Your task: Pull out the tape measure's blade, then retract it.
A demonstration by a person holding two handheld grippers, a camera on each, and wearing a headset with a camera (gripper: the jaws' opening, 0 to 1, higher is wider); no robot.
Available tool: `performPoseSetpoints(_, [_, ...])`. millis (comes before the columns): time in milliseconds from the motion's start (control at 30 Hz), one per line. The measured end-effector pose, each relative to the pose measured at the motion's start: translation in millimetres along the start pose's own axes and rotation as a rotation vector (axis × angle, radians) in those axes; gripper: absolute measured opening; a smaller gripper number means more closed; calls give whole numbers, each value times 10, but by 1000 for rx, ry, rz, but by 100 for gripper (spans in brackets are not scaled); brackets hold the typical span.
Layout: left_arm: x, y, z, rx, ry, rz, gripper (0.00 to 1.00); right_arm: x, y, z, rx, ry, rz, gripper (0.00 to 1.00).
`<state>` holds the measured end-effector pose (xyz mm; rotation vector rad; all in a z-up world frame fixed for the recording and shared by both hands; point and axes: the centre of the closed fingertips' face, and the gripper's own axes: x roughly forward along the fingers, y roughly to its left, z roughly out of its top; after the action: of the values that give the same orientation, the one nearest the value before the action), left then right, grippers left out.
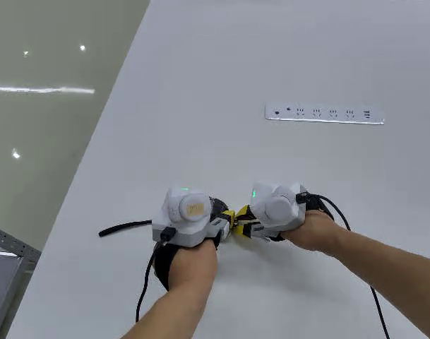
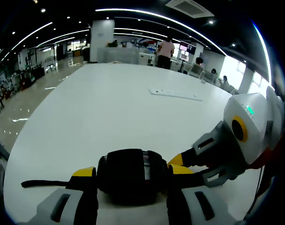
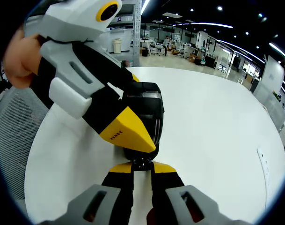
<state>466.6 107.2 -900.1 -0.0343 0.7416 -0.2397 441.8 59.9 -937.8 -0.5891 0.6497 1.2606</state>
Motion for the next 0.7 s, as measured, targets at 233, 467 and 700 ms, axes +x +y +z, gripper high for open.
performPoseSetpoints(233, [-5, 3, -1, -1, -2, 0, 55, 4, 11, 8, -25, 14, 2, 14])
performPoseSetpoints(467, [-12, 2, 5, -7, -4, 2, 57, -8, 11, 8, -20, 24, -7, 14])
performPoseSetpoints(700, [-11, 4, 22, -19, -7, -3, 58, -7, 12, 17, -21, 31, -9, 15])
